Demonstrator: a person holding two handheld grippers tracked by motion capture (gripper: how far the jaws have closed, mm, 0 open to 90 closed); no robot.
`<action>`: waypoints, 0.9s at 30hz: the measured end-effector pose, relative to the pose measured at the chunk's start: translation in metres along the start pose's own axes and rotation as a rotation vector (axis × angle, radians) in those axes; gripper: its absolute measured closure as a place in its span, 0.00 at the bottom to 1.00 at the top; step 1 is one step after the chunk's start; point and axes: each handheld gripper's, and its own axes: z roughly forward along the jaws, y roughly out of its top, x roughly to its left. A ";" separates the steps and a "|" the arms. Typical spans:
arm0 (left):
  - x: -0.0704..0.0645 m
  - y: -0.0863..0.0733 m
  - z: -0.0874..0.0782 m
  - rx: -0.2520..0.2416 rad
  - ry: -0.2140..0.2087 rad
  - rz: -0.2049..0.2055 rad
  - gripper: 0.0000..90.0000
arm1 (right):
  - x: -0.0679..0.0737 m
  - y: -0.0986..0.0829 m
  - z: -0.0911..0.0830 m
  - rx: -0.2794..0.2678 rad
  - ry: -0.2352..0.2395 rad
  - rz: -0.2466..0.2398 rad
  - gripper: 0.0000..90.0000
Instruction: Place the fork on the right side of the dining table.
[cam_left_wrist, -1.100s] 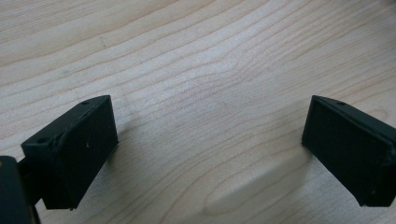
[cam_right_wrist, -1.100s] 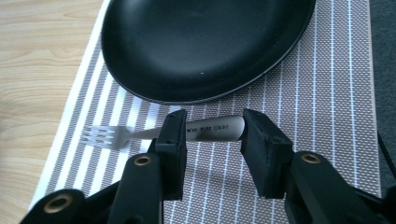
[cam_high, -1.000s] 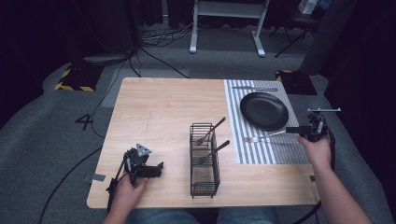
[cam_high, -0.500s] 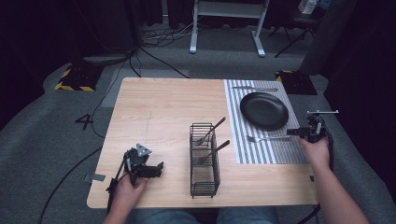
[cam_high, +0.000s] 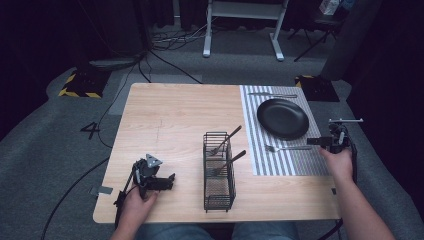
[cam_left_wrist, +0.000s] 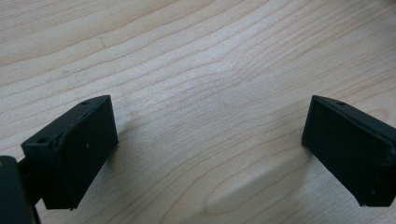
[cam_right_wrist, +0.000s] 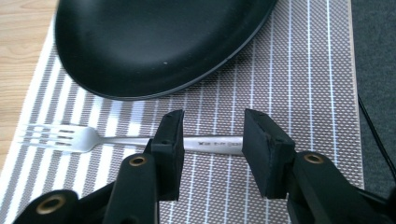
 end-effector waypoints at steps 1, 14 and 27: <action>0.000 0.000 0.000 -0.001 0.000 -0.001 0.04 | 0.001 0.000 -0.002 -0.006 0.002 -0.010 0.65; 0.000 0.000 0.000 0.000 0.001 -0.001 0.04 | 0.033 0.003 -0.031 -0.076 0.056 -0.106 0.57; -0.002 -0.004 -0.003 -0.003 0.003 -0.007 0.04 | 0.080 0.004 -0.053 -0.119 0.135 -0.233 0.50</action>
